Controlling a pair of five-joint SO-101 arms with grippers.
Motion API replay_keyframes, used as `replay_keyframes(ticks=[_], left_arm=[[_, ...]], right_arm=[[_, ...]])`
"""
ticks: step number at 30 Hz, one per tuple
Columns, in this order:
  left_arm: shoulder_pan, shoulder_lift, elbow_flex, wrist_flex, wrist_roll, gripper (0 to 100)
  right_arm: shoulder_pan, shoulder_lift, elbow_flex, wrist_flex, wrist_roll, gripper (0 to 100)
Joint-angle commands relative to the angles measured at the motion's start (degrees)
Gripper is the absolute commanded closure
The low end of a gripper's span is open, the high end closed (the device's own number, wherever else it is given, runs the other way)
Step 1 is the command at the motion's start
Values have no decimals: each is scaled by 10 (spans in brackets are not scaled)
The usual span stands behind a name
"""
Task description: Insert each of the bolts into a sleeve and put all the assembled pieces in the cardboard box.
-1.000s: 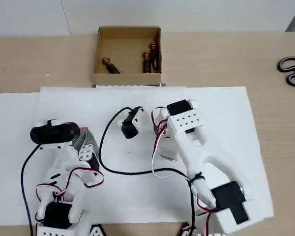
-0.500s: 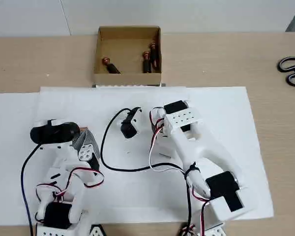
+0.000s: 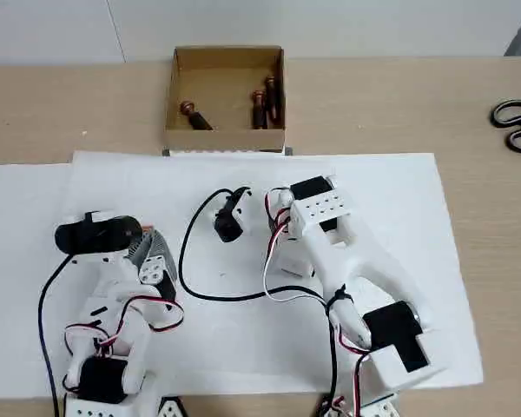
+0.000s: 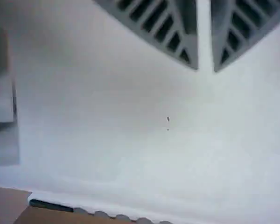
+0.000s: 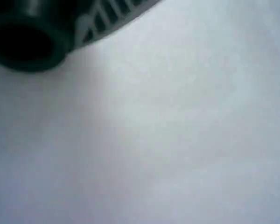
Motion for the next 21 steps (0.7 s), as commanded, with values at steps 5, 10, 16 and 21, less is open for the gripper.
replay_keyframes(ticks=[5,10,16,21], left_arm=[[4,-6,-5,1,0,994],[4,-6,-5,0,1,994],[1,-6,-41,0,2,994],[4,-2,-58,0,0,994]], right_arm=[[-1,-2,-92,65,-19,988],[-1,-2,-171,118,-20,988],[4,-2,-251,174,-58,988],[54,-2,-281,193,-114,989]])
